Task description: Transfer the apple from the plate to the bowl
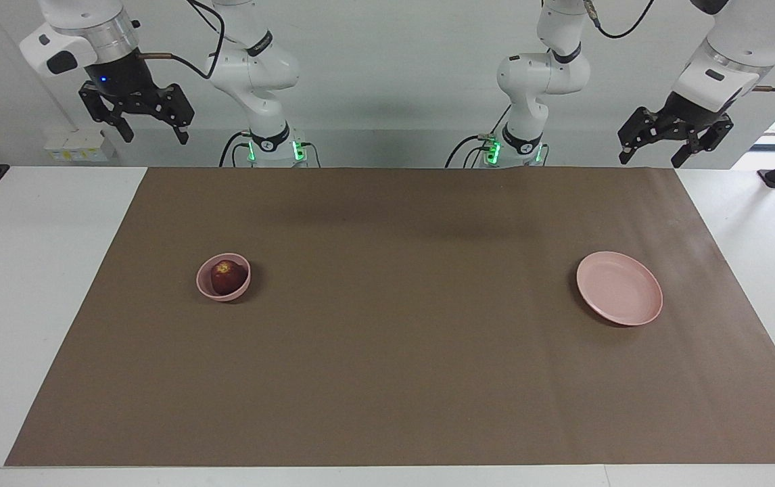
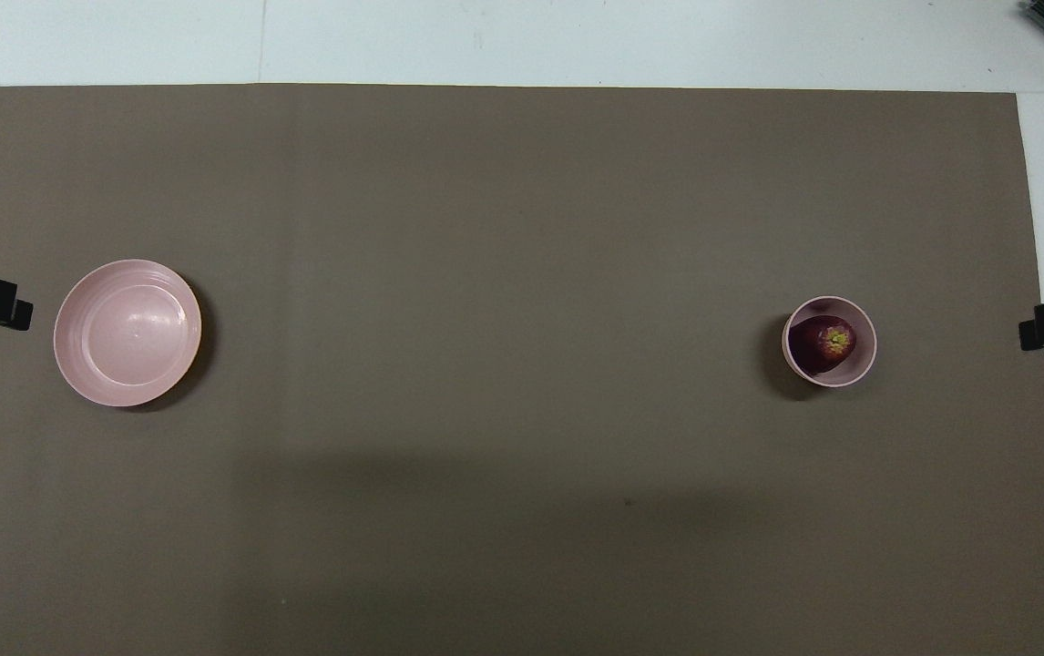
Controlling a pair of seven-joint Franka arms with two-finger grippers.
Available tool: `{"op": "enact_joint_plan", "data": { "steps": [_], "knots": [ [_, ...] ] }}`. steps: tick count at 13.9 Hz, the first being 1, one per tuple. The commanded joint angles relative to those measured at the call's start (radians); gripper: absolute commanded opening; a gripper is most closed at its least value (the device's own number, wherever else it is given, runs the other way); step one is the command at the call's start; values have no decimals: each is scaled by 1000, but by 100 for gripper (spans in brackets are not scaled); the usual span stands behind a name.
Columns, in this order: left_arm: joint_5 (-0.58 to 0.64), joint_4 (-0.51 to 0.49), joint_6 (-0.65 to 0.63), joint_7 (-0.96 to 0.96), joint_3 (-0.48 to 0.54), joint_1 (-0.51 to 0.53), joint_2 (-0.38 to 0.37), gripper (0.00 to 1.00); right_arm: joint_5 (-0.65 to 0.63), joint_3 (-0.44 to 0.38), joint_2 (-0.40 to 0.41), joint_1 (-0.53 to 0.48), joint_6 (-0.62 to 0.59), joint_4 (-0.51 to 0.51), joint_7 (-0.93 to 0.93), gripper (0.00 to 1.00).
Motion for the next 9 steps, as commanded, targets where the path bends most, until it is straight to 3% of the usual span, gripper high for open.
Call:
{"op": "enact_joint_plan", "data": {
  "steps": [1, 9],
  "knots": [
    [-10, 0, -19, 0, 8, 6, -12, 100, -14, 4, -12, -5, 47, -27, -23, 100],
    [-11, -20, -24, 1, 8, 11, -26, 100, -2, 4, -22, 1, 25, -36, -13, 100]
  ]
}}
